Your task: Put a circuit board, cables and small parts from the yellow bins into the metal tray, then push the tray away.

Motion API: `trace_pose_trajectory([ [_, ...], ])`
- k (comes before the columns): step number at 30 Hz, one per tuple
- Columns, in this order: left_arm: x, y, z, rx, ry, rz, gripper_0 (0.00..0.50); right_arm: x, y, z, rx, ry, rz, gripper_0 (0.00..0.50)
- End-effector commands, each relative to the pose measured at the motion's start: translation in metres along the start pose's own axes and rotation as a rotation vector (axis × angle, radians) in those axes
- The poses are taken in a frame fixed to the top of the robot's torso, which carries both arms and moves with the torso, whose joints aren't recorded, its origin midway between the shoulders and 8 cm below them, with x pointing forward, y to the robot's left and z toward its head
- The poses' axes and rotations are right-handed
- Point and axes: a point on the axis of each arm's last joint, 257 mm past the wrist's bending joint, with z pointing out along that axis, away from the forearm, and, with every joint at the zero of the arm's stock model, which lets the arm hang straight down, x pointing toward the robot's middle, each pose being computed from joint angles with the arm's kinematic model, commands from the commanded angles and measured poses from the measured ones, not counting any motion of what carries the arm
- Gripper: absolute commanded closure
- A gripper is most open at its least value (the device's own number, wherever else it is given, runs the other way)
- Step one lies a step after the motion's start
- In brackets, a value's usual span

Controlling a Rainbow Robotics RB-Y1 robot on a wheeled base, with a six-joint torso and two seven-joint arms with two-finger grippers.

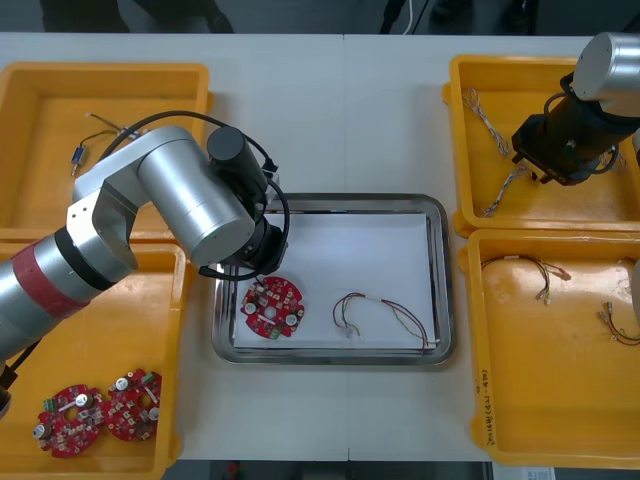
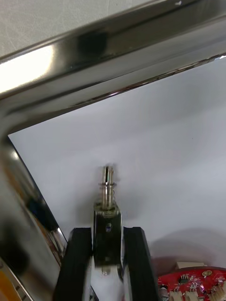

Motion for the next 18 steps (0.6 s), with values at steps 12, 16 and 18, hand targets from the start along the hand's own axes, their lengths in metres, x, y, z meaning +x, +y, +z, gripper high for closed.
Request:
trace_pose_trajectory([
  [12, -0.033, -0.021, -0.021, 0.064, -0.084, -0.060, 0.000, -0.006, -0.011, 0.004, -0.003, -0.022, 0.008, 0.439],
  [16, -0.038, -0.021, -0.035, 0.079, -0.087, -0.080, 0.000, -0.008, -0.011, 0.003, -0.004, -0.025, 0.000, 0.500],
  [18, -0.041, -0.018, -0.043, 0.080, -0.087, -0.091, 0.000, -0.008, -0.011, 0.003, -0.006, -0.025, -0.001, 0.500],
])
